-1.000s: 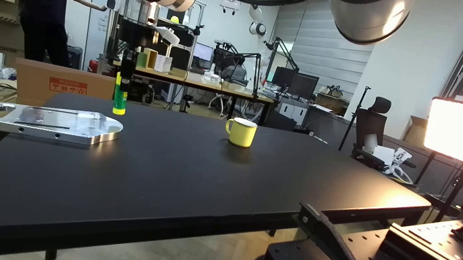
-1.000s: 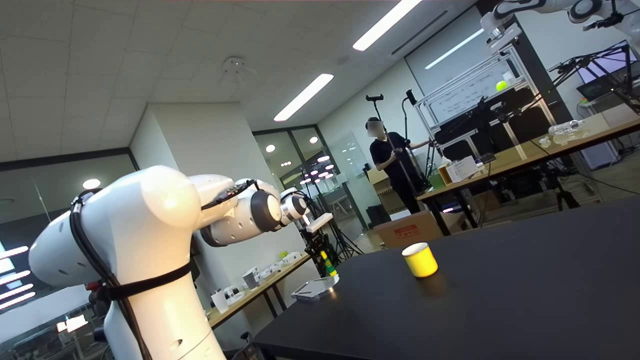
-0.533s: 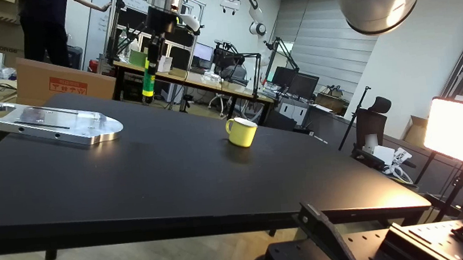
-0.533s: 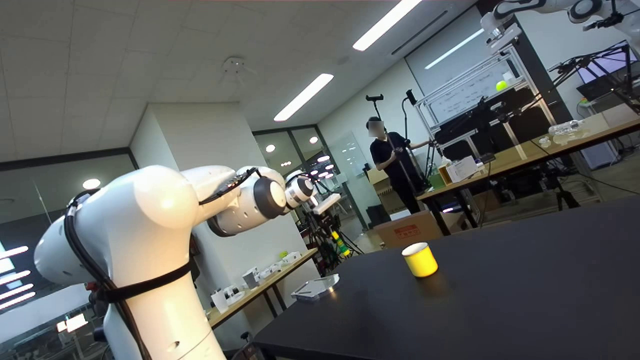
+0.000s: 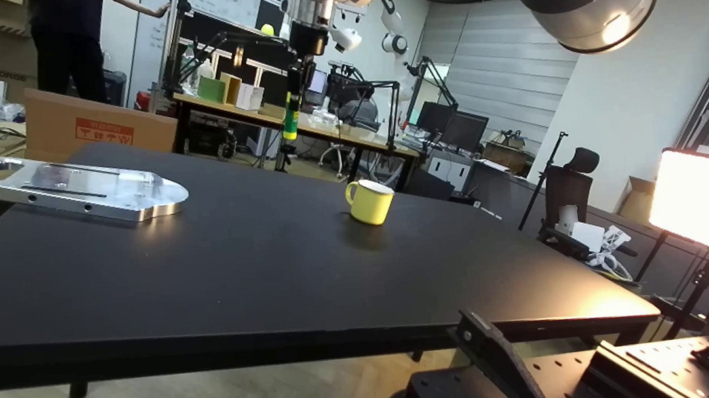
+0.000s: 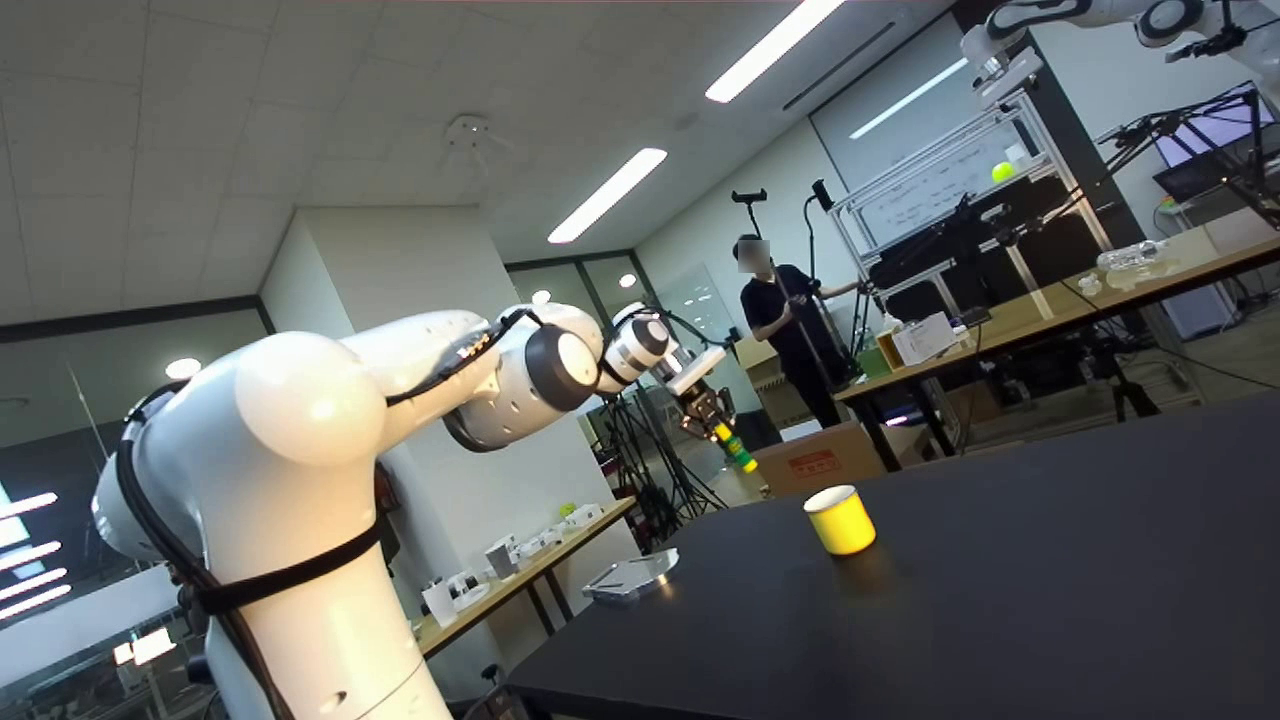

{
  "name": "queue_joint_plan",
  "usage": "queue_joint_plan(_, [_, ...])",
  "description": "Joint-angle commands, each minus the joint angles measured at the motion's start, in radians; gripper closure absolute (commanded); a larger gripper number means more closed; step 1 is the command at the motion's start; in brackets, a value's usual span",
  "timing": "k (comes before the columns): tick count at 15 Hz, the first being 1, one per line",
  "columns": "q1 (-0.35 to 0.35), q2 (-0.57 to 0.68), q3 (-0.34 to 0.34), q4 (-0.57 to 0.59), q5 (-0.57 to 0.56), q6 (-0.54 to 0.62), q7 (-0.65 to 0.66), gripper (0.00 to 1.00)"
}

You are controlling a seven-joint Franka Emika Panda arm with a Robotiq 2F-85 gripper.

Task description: Pick the object and put it in the cup

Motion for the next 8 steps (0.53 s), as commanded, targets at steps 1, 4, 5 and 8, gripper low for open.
queue_joint_plan(1, [-0.040,-0.046,-0.017,-0.033,-0.001,-0.067,0.088,0.91])
queue_joint_plan(4, [-0.063,-0.034,-0.011,-0.001,0.006,-0.130,0.108,0.91])
queue_joint_plan(5, [-0.068,-0.035,-0.008,-0.001,0.010,-0.148,0.115,0.91])
queue_joint_plan(8, [-0.077,-0.037,-0.006,-0.001,0.020,-0.200,0.141,0.91])
